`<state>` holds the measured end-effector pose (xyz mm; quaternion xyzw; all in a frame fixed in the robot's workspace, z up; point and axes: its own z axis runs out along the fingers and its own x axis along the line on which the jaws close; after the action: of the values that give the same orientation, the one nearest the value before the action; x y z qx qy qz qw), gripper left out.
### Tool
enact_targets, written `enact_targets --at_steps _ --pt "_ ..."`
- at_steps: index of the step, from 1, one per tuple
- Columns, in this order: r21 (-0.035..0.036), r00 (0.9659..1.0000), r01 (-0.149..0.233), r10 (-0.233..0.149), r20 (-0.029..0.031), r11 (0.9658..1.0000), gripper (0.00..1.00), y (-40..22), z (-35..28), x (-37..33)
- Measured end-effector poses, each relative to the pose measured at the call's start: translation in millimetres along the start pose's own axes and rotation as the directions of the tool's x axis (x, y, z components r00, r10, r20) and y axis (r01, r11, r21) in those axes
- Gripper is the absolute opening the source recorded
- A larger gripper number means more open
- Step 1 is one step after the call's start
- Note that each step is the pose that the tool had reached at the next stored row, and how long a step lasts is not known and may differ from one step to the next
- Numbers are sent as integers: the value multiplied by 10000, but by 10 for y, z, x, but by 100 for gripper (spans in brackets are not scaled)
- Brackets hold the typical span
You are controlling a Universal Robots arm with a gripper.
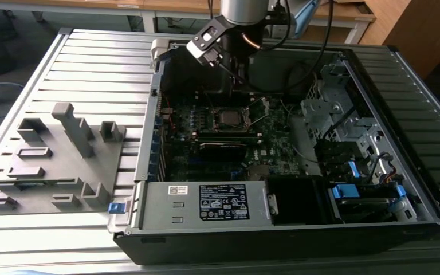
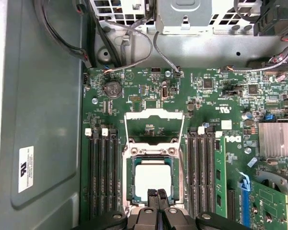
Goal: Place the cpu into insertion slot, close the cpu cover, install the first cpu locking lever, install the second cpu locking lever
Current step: 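Close the cpu cover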
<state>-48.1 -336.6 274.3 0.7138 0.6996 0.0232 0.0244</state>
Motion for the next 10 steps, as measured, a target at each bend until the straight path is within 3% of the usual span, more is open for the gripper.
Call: enact_targets --at_steps 10 --pt "1 10000 1 -1 0 10000 11 15 -6 0"
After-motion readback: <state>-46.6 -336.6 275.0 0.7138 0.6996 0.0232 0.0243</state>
